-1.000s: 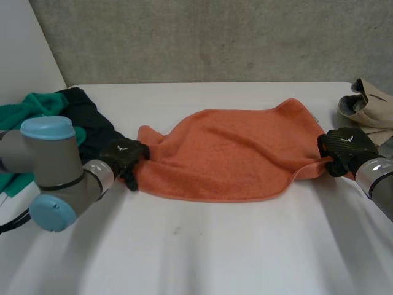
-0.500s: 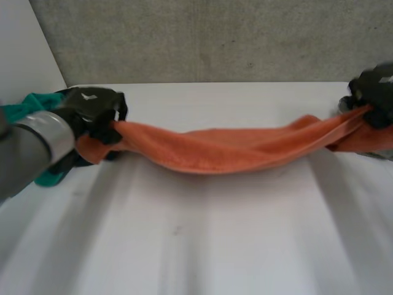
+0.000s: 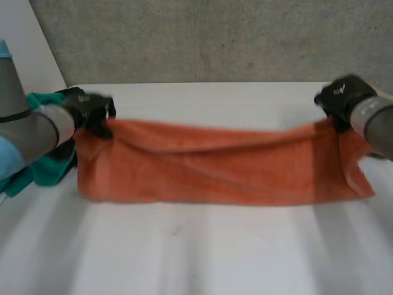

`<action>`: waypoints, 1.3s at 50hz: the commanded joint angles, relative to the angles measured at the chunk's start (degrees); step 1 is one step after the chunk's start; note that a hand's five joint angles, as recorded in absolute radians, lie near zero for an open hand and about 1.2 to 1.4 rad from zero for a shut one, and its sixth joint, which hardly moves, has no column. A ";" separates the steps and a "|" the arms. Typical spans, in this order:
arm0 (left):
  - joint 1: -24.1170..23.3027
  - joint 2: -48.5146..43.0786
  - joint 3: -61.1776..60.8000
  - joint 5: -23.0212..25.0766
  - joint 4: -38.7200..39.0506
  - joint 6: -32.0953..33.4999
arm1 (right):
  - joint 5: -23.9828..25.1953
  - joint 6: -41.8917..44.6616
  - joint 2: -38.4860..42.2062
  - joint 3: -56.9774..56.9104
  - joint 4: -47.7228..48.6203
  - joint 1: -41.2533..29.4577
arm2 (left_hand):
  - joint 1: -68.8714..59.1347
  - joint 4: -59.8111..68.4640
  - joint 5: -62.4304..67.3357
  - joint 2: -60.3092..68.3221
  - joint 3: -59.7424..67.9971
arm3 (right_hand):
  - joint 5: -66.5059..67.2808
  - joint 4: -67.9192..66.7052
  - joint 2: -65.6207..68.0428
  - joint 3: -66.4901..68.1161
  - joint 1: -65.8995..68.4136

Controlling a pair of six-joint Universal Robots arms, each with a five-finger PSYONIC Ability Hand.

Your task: Fold the laundry.

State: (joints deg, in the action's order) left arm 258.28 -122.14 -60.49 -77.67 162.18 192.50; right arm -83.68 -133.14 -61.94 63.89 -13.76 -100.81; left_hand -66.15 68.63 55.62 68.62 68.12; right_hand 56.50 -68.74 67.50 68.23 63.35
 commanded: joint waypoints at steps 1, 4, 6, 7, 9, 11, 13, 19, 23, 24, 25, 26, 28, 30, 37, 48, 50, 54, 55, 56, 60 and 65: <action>0.99 -2.05 11.09 2.61 24.29 -5.02 | -4.82 -13.54 1.83 -8.69 25.94 -1.76 | -13.85 11.37 14.38 11.38 11.88 | 13.50 -11.26 12.50 11.77 16.65; 1.61 0.14 11.01 2.52 35.46 -12.13 | -4.04 -19.41 -1.07 -7.47 40.49 -1.59 | -13.85 11.37 14.38 11.38 11.88 | 13.50 -11.26 12.50 11.77 16.65; 1.78 0.93 10.66 2.17 39.59 -15.74 | -3.94 -21.37 -2.31 -6.41 46.95 -1.67 | -13.85 11.37 14.38 11.38 11.88 | 13.50 -11.26 12.50 11.77 16.65; 2.22 1.29 10.74 1.82 41.79 -18.54 | -3.68 -21.98 -3.44 -5.36 51.59 -1.50 | -13.85 11.37 14.38 11.38 11.88 | 13.50 -11.26 12.50 11.77 16.65; 2.75 1.55 10.74 1.47 41.64 -20.06 | -3.33 -21.90 -4.07 -4.65 53.66 -1.59 | -13.85 11.37 14.38 11.38 11.88 | 13.50 -11.26 12.50 11.77 16.65; 3.10 1.81 10.40 1.21 39.19 -19.89 | -2.02 -21.99 -4.68 -3.78 53.05 -1.67 | -13.85 11.37 14.38 11.38 11.88 | 13.50 -11.26 12.50 11.77 16.65; 3.28 1.82 9.78 1.12 36.81 -19.54 | -0.87 -21.99 -4.69 -3.16 51.65 -1.76 | -13.85 11.37 14.38 11.38 11.88 | 13.50 -11.26 12.50 11.77 16.65; 3.37 1.38 3.39 1.64 28.82 -17.26 | 4.48 -21.90 -3.90 2.89 43.75 -1.50 | -13.85 11.37 14.38 11.38 11.88 | 13.50 -11.26 12.50 11.77 16.65; 2.84 0.94 -3.47 2.08 27.31 -14.10 | 6.69 -20.94 -1.88 8.43 39.62 -1.32 | -13.85 11.37 14.38 11.38 11.88 | 13.50 -11.26 12.50 11.77 16.65; 2.75 0.76 -4.97 2.17 27.31 -13.39 | 6.95 -20.59 -1.26 9.49 38.82 -1.32 | -13.85 11.37 14.38 11.38 11.88 | 13.50 -11.26 12.50 11.77 16.65; 2.58 0.59 -6.38 2.26 27.22 -12.69 | 7.13 -20.15 -0.56 10.55 37.94 -1.24 | -13.85 11.37 14.38 11.38 11.88 | 13.50 -11.26 12.50 11.77 16.65; 2.40 0.32 -7.79 2.35 27.22 -11.90 | 7.31 -19.62 0.23 11.60 37.15 -1.15 | -13.85 11.37 14.38 11.38 11.88 | 13.50 -11.26 12.50 11.77 16.65; 2.14 -0.82 -11.83 2.35 27.22 -9.44 | 7.31 -17.78 2.51 14.24 35.21 -0.97 | -13.85 11.37 14.38 11.38 11.88 | 13.50 -11.26 12.50 11.77 16.65; 1.96 -2.22 -15.16 2.17 27.22 -6.98 | 7.22 -15.68 4.53 16.52 33.37 -1.15 | -13.85 11.37 14.38 11.38 11.88 | 13.50 -11.26 12.50 11.77 16.65; 1.26 -3.29 -21.68 2.08 25.29 0.23 | 7.31 -10.39 7.53 21.71 28.97 -0.53 | -2.50 0.02 3.04 0.04 0.54 | 13.50 -11.26 12.50 11.77 16.65; 2.05 7.42 -29.85 0.68 24.41 6.56 | 7.22 -15.65 2.18 26.55 28.97 0.87 | 39.29 -41.77 -38.76 -41.75 -41.25 | 13.50 -11.26 12.50 11.77 16.65; 2.22 9.19 -31.61 0.76 24.50 6.66 | 7.39 -16.45 1.47 27.17 28.97 1.05 | 39.12 -41.60 -38.59 -41.59 -41.09 | 13.50 -11.26 12.50 11.77 16.65; 2.66 12.45 -36.35 1.47 23.97 7.01 | 7.48 -17.51 0.68 28.40 29.14 1.31 | 33.25 -35.73 -32.71 -35.71 -35.21 | 13.50 -11.26 12.50 11.77 16.65; 2.84 13.23 -38.54 1.55 23.71 7.35 | 7.48 -17.60 0.59 28.75 29.23 1.40 | 30.40 -32.88 -29.87 -32.87 -32.37 | 13.50 -11.26 12.50 11.77 16.65; 3.01 13.59 -39.61 1.56 23.53 7.71 | 7.48 -17.51 0.59 28.92 29.23 1.40 | 27.71 -30.19 -27.18 -30.17 -29.67 | 13.50 -11.26 12.50 11.77 16.65; 3.45 14.03 -43.48 1.82 22.56 9.46 | 7.39 -17.42 0.68 29.36 29.40 1.40 | 20.12 -22.60 -19.58 -22.58 -22.08 | 13.50 -11.26 12.50 11.77 16.65; 3.89 12.28 -44.98 1.64 22.82 11.66 | 7.48 -16.98 0.85 29.63 29.67 1.40 | 21.63 -24.11 -21.09 -24.09 -23.59 | 13.50 -11.26 12.50 11.77 16.65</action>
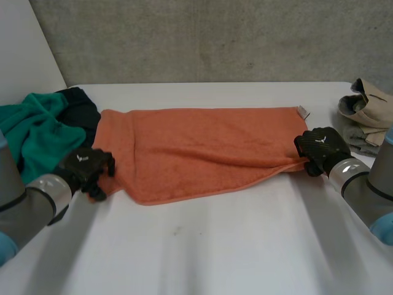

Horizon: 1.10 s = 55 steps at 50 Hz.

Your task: Fold the laundry.

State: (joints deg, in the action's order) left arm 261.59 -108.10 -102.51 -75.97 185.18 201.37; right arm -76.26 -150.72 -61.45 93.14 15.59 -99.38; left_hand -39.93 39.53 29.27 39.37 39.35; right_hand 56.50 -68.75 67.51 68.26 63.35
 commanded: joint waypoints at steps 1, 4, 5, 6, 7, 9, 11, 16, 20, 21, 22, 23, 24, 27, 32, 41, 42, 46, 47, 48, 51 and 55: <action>1.11 -2.89 -2.43 0.04 0.27 3.41 | 0.06 0.69 0.37 0.47 0.32 -0.20 | -4.26 4.66 4.92 4.82 4.84 | 13.50 -11.25 12.49 11.74 16.65; 1.64 -4.74 -1.03 -0.14 0.53 3.94 | 0.06 0.87 0.28 0.64 0.32 -0.38 | -1.58 1.98 2.24 2.14 2.16 | 13.50 -11.25 12.49 11.74 16.65; 1.99 -5.97 -0.06 -0.23 0.88 4.12 | 0.06 0.95 0.28 0.73 0.32 -0.47 | 4.10 -3.70 -3.44 -3.54 -3.51 | 13.50 -11.25 12.49 11.74 16.65; 2.16 -6.59 0.56 -0.31 1.06 4.21 | 0.06 0.95 0.28 0.82 0.32 -0.55 | 7.48 -7.08 -6.83 -6.92 -6.90 | 13.50 -11.25 12.49 11.74 16.65; 2.34 -7.12 1.17 -0.40 1.15 4.29 | 0.06 0.95 0.28 0.90 0.32 -0.55 | 10.35 -9.95 -9.69 -9.79 -9.77 | 13.50 -11.25 12.49 11.74 16.65; 2.52 -8.43 2.92 -0.75 1.50 4.29 | 0.06 1.13 0.28 1.08 0.32 -0.55 | 12.56 -12.16 -11.90 -12.00 -11.98 | 13.50 -11.25 12.49 11.74 16.65; 2.61 -9.14 3.98 -0.93 1.76 4.21 | -0.03 1.31 0.37 1.17 0.32 -0.55 | 12.73 -12.33 -12.07 -12.17 -12.15 | 13.50 -11.25 12.49 11.74 16.65; 2.34 -10.73 6.53 -0.75 1.94 4.29 | 0.06 1.92 0.45 1.61 0.41 -0.38 | 12.57 -12.17 -11.91 -12.01 -11.98 | 13.50 -11.25 12.49 11.74 16.65; 1.99 -12.22 8.38 -0.93 2.47 4.73 | 0.06 2.62 0.54 1.96 0.58 -0.47 | 12.06 -11.66 -11.40 -11.50 -11.48 | 13.50 -11.25 12.49 11.74 16.65; 1.99 -12.92 9.17 -0.93 2.90 5.08 | 0.06 2.89 0.54 2.13 0.67 -0.55 | 11.73 -11.33 -11.07 -11.17 -11.14 | 13.50 -11.25 12.49 11.74 16.65; 1.99 -13.27 9.61 -0.93 3.17 5.26 | 0.06 2.98 0.54 2.31 0.76 -0.55 | 11.56 -11.16 -10.90 -11.00 -10.97 | 13.50 -11.25 12.49 11.74 16.65; 1.99 -13.62 9.96 -0.93 3.35 5.52 | 0.06 3.06 0.54 2.31 0.76 -0.55 | 11.05 -10.66 -10.40 -10.50 -10.47 | 13.50 -11.25 12.49 11.74 16.65; 1.99 -14.24 10.84 -0.84 3.96 6.13 | 0.14 3.33 0.63 2.40 0.93 -0.64 | 9.88 -9.49 -9.23 -9.33 -9.30 | 13.50 -11.25 12.49 11.74 16.65; 1.99 -15.12 12.16 -0.75 4.58 7.37 | 0.32 3.50 0.72 2.49 1.20 -0.82 | 9.71 -9.31 -9.05 -9.15 -9.12 | 13.50 -11.25 12.49 11.74 16.65; 2.25 -16.88 15.67 -0.14 5.98 10.70 | 0.23 3.94 1.33 2.49 1.29 -0.99 | 9.54 -9.14 -8.88 -8.98 -8.95 | 13.50 -11.25 12.49 11.74 16.65; 2.52 -17.50 18.31 1.61 6.33 12.29 | 0.23 4.65 1.77 2.49 1.29 -0.99 | 8.69 -8.30 -8.04 -8.14 -8.11 | 13.50 -11.25 12.49 11.74 16.65; 2.43 -17.23 18.40 2.31 6.60 12.20 | 0.23 4.65 1.95 2.49 1.29 -0.99 | 8.69 -8.30 -8.04 -8.14 -8.11 | 13.50 -11.25 12.49 11.74 16.65; 2.17 -16.62 18.14 3.11 7.65 11.76 | 0.14 4.65 2.21 2.31 1.29 -1.17 | 8.36 -7.96 -7.70 -7.80 -7.78 | 13.50 -11.25 12.49 11.74 16.65; 2.17 -16.44 18.05 3.29 8.00 11.68 | 0.14 4.65 2.30 2.31 1.29 -1.26 | 7.69 -7.29 -7.04 -7.13 -7.11 | 13.50 -11.25 12.49 11.74 16.65; 2.08 -16.09 17.70 3.29 8.61 11.50 | 0.14 4.65 2.39 2.31 1.37 -1.34 | 7.02 -6.62 -6.36 -6.46 -6.44 | 13.50 -11.25 12.49 11.74 16.65; 1.99 -16.00 17.26 3.55 9.67 10.89 | 0.14 4.65 2.56 2.31 1.38 -1.35 | 7.01 -6.61 -6.36 -6.45 -6.43 | 13.50 -11.25 12.49 11.74 16.65; 2.08 -16.79 17.26 3.46 10.55 11.06 | 0.14 4.65 2.82 2.14 1.38 -1.35 | 7.01 -6.61 -6.36 -6.45 -6.43 | 13.50 -11.25 12.49 11.74 16.65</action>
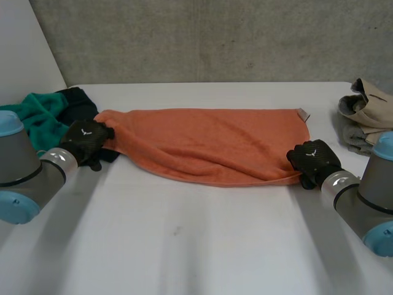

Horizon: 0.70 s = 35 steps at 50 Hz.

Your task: Fold the laundry.

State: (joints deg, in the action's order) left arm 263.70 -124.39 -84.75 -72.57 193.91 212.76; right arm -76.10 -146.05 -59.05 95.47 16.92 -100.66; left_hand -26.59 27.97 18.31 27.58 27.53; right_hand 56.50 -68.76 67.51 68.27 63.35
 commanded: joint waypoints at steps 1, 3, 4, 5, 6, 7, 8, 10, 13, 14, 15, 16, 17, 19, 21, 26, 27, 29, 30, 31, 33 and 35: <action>0.06 -0.50 -0.68 0.15 2.09 -0.24 | -0.10 0.06 0.51 -0.28 0.04 -0.06 | -6.33 4.94 4.61 5.34 5.39 | 13.50 -11.24 12.49 11.73 16.65; 0.06 -0.15 -0.95 0.41 2.88 -0.59 | -0.18 0.15 0.78 -0.37 -0.04 -0.15 | -6.33 4.94 4.61 5.34 5.39 | 13.50 -11.24 12.49 11.73 16.65; 0.06 -0.15 -1.30 0.85 3.93 -0.67 | -0.18 0.24 0.78 -0.28 -0.04 -0.15 | -6.33 4.94 4.61 5.34 5.39 | 13.50 -11.24 12.49 11.73 16.65; -0.03 -0.24 -1.21 1.11 4.55 -0.76 | -0.18 0.33 0.78 -0.20 -0.04 -0.15 | -6.33 4.94 4.61 5.34 5.39 | 13.50 -11.24 12.49 11.73 16.65; 0.06 -0.33 -1.13 1.37 5.07 -0.85 | -0.18 0.42 0.78 -0.19 -0.04 -0.15 | -6.33 4.94 4.61 5.34 5.39 | 13.50 -11.24 12.49 11.73 16.65; 0.06 -0.59 -0.95 1.64 5.60 -0.94 | -0.18 0.50 0.86 -0.19 -0.04 -0.06 | -6.33 4.94 4.61 5.34 5.39 | 13.50 -11.24 12.49 11.73 16.65; 0.14 -1.46 -0.51 1.81 6.48 -0.94 | -0.18 0.68 0.87 -0.28 -0.04 -0.06 | -6.33 4.94 4.61 5.34 5.39 | 13.50 -11.24 12.49 11.73 16.65; 0.23 -2.26 -0.25 2.08 7.10 -0.76 | -0.10 0.77 0.87 -0.28 -0.04 -0.06 | -6.33 4.94 4.61 5.34 5.39 | 13.50 -11.24 12.49 11.73 16.65; 0.32 -2.97 0.02 2.26 7.80 -0.76 | -0.18 0.94 0.95 -0.28 -0.04 -0.15 | -6.33 4.94 4.61 5.34 5.39 | 13.50 -11.24 12.49 11.73 16.65; 0.49 -2.97 0.02 2.60 8.06 -0.85 | -0.18 0.94 0.95 -0.20 -0.04 -0.06 | -6.33 4.94 4.61 5.34 5.39 | 13.50 -11.24 12.49 11.73 16.65; 0.50 -2.88 0.02 2.78 8.24 -1.03 | -0.18 1.03 0.95 -0.19 -0.04 -0.06 | -6.33 4.94 4.61 5.34 5.39 | 13.50 -11.24 12.49 11.73 16.65; 0.50 -2.79 -0.16 2.78 8.33 -1.03 | -0.18 1.03 0.95 -0.19 -0.04 -0.06 | -6.33 4.94 4.61 5.34 5.39 | 13.50 -11.24 12.49 11.73 16.65; 0.23 -2.09 -0.51 2.78 8.42 -1.03 | -0.18 1.03 0.95 -0.19 -0.04 0.03 | -6.33 4.94 4.61 5.34 5.39 | 13.50 -11.24 12.49 11.73 16.65; -0.03 -0.69 -1.64 2.87 8.51 -1.29 | -0.18 1.03 0.95 -0.28 -0.04 0.20 | -6.33 4.94 4.61 5.34 5.39 | 13.50 -11.24 12.49 11.73 16.65; -0.29 0.11 -2.44 2.87 8.77 -1.55 | -0.18 0.95 0.95 -0.28 -0.04 0.20 | -6.17 4.78 4.44 5.18 5.23 | 13.50 -11.24 12.49 11.73 16.65; -0.65 1.08 -3.93 2.96 10.09 -2.61 | -0.18 0.94 0.95 -0.55 -0.04 0.29 | -6.16 4.78 4.44 5.17 5.23 | 13.50 -11.24 12.49 11.73 16.65; -0.56 0.90 -4.02 3.05 10.44 -2.87 | -0.18 0.94 1.04 -0.72 -0.04 0.29 | -6.16 4.78 4.44 5.17 5.23 | 13.50 -11.24 12.49 11.73 16.65; -0.56 0.73 -4.11 3.05 10.62 -2.70 | -0.18 0.94 1.04 -0.81 -0.04 0.29 | -6.16 4.78 4.44 5.17 5.23 | 13.50 -11.24 12.49 11.73 16.65; -0.47 0.81 -4.29 3.05 10.62 -2.78 | -0.18 0.94 1.13 -0.81 -0.04 0.29 | -6.16 4.78 4.44 5.17 5.23 | 13.50 -11.24 12.49 11.73 16.65; -0.47 0.73 -4.46 3.05 10.79 -2.78 | -0.18 1.03 1.13 -0.90 -0.04 0.20 | -6.16 4.78 4.44 5.17 5.23 | 13.50 -11.24 12.49 11.73 16.65; -0.56 0.55 -4.38 3.31 10.79 -2.78 | -0.18 0.94 1.22 -0.81 -0.04 0.20 | -6.16 4.78 4.44 5.17 5.23 | 13.50 -11.24 12.49 11.73 16.65; -0.38 -0.58 -3.50 3.57 11.05 -3.14 | -0.18 1.03 1.30 -0.90 -0.13 0.20 | -6.16 4.78 4.44 5.17 5.23 | 13.50 -11.24 12.49 11.73 16.65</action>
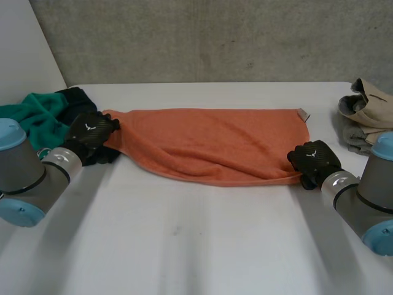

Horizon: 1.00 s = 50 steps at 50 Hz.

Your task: Fold the laundry.

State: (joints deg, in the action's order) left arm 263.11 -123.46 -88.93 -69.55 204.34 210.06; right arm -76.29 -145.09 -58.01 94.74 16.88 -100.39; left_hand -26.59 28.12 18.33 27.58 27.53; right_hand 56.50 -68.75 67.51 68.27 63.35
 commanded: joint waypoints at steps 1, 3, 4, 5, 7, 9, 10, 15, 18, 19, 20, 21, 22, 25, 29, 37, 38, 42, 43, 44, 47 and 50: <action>0.38 -2.04 1.04 0.55 0.70 -0.53 | 0.00 0.07 0.35 -0.17 -0.09 -0.07 | -6.16 4.63 4.42 5.17 5.22 | 13.50 -11.25 12.49 11.73 16.65; 0.65 -3.27 2.09 0.55 0.70 -0.36 | 0.00 0.07 0.35 -0.17 -0.09 -0.07 | -6.16 4.63 4.42 5.17 5.22 | 13.50 -11.25 12.49 11.73 16.65; 0.74 -4.32 2.97 0.81 0.62 -0.27 | 0.00 0.07 0.44 -0.17 -0.09 -0.16 | -6.33 4.80 4.59 5.34 5.39 | 13.50 -11.25 12.49 11.73 16.65; 0.82 -4.68 3.32 0.90 0.53 -0.53 | 0.00 0.07 0.53 -0.17 -0.09 -0.16 | -6.50 4.96 4.76 5.51 5.56 | 13.50 -11.25 12.49 11.73 16.65; 0.74 -5.56 4.11 0.90 0.27 -0.45 | 0.00 0.07 0.53 -0.17 -0.18 -0.25 | -6.67 5.13 4.93 5.68 5.73 | 13.50 -11.25 12.49 11.73 16.65; 0.47 -6.70 5.43 0.82 0.00 -0.27 | 0.00 0.07 0.53 -0.09 -0.18 -0.25 | -6.67 5.13 4.93 5.68 5.73 | 13.50 -11.25 12.49 11.73 16.65; 0.30 -7.31 6.39 0.73 -0.09 -0.44 | -0.08 0.07 0.53 -0.09 -0.18 -0.25 | -6.50 4.97 4.76 5.51 5.56 | 13.50 -11.25 12.49 11.73 16.65; -0.49 -9.16 10.09 0.82 -0.09 -0.36 | -0.09 0.07 0.62 -0.09 -0.18 -0.07 | -6.67 5.13 4.93 5.68 5.73 | 13.50 -11.25 12.49 11.73 16.65; -0.85 -10.66 12.90 1.17 -0.26 -0.62 | -0.09 0.07 0.70 -0.09 -0.26 -0.07 | -7.17 5.64 5.43 6.18 6.23 | 13.50 -11.25 12.49 11.73 16.65; -0.93 -11.01 13.69 1.34 -0.44 -0.62 | -0.09 0.07 0.70 -0.09 -0.18 -0.07 | -7.67 6.14 5.93 6.68 6.73 | 13.50 -11.25 12.49 11.73 16.65; -1.02 -11.36 14.39 1.61 -0.61 -0.62 | -0.09 0.07 0.70 -0.17 -0.18 -0.07 | -8.51 6.98 6.77 7.52 7.57 | 13.50 -11.25 12.49 11.73 16.65; -1.28 -12.32 15.88 2.13 -1.05 -0.62 | -0.09 0.07 0.70 -0.09 -0.18 -0.07 | -9.85 8.32 8.11 8.86 8.91 | 13.50 -11.25 12.49 11.73 16.65; -1.37 -12.85 16.68 2.57 -1.31 -0.62 | -0.09 0.07 0.70 -0.09 -0.26 -0.07 | -10.03 8.50 8.29 9.04 9.09 | 13.50 -11.25 12.49 11.73 16.65; -1.64 -15.22 20.01 3.89 -2.45 -0.62 | -0.09 0.07 0.88 -0.09 -0.27 -0.16 | -11.71 10.17 9.96 10.72 10.76 | 13.50 -11.25 12.49 11.73 16.65; -1.72 -18.38 24.49 4.33 -4.91 -0.18 | -0.09 0.07 1.06 -0.26 -0.27 -0.16 | -12.22 10.69 10.48 11.23 11.28 | 13.50 -11.25 12.49 11.73 16.65; -2.16 -24.01 32.24 4.51 -7.99 0.08 | -0.17 0.16 1.58 -0.61 -0.35 -0.16 | -13.90 12.37 12.16 12.91 12.96 | 13.50 -11.25 12.49 11.73 16.65; -2.25 -24.54 32.85 4.51 -8.17 0.08 | -0.17 0.07 1.58 -0.53 -0.35 -0.16 | -14.73 13.20 12.99 13.75 13.79 | 13.50 -11.25 12.49 11.73 16.65; -2.25 -26.22 35.31 4.33 -9.40 0.26 | -0.17 0.07 1.58 -0.70 -0.35 0.02 | -30.01 28.48 28.27 29.02 29.07 | 13.50 -11.25 12.49 11.73 16.65; -2.17 -26.48 36.10 4.42 -9.40 0.17 | -0.17 0.16 1.67 -0.70 -0.35 0.10 | -35.88 34.34 34.14 34.89 34.93 | 13.50 -11.25 12.49 11.73 16.65; -2.25 -26.65 36.37 4.59 -9.40 0.08 | -0.17 0.16 1.76 -0.79 -0.35 0.10 | -38.27 36.73 36.53 37.28 37.32 | 13.50 -11.25 12.49 11.73 16.65; -2.34 -27.18 37.77 4.86 -9.32 -0.44 | -0.17 0.16 1.85 -1.05 -0.44 0.10 | -53.33 51.80 51.59 52.35 52.39 | 13.50 -11.25 12.49 11.73 16.65; -2.34 -27.62 39.00 4.69 -9.66 -0.80 | -0.26 0.24 1.85 -1.23 -0.53 0.28 | -53.41 51.88 51.67 52.42 52.47 | 13.50 -11.25 12.49 11.73 16.65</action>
State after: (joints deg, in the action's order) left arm 260.84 -150.38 -51.99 -64.89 194.91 209.96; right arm -76.48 -144.93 -56.23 93.86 16.48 -100.29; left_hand -63.91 66.98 54.63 67.00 66.26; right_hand 56.50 -68.75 67.50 68.27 63.29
